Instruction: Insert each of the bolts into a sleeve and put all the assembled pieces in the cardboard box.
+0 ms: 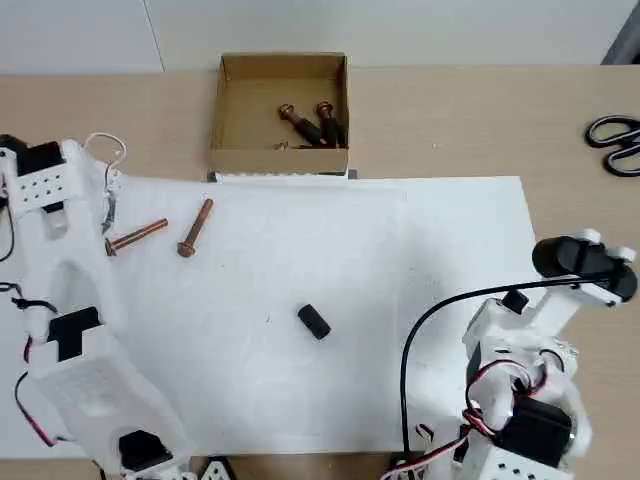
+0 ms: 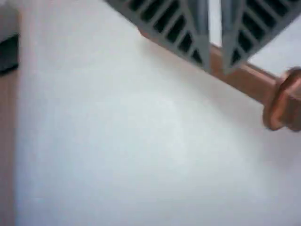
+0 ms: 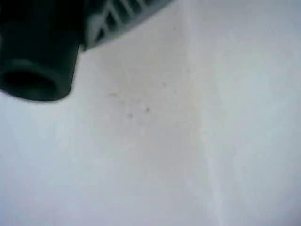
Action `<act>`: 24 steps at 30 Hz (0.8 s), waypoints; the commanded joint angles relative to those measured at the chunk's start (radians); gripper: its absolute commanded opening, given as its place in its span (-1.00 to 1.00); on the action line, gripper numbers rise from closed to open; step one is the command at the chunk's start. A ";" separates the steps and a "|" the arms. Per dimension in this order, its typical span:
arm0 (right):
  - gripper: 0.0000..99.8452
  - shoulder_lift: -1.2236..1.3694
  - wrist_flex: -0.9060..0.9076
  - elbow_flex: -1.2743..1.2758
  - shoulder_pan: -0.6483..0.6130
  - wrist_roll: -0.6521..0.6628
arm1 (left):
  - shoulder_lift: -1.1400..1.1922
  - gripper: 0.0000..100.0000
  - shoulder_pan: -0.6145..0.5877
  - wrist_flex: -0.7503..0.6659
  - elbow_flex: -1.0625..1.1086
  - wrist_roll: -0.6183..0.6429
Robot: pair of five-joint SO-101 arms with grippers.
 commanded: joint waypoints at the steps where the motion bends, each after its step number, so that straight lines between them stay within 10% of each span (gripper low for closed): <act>1: -0.99 -0.008 0.001 -0.006 0.002 0.009 | -0.015 -0.99 0.032 0.101 -0.082 -0.006; 24: -0.99 -0.008 0.002 -0.008 0.002 0.009 | -0.008 -0.55 0.072 0.077 0.028 0.000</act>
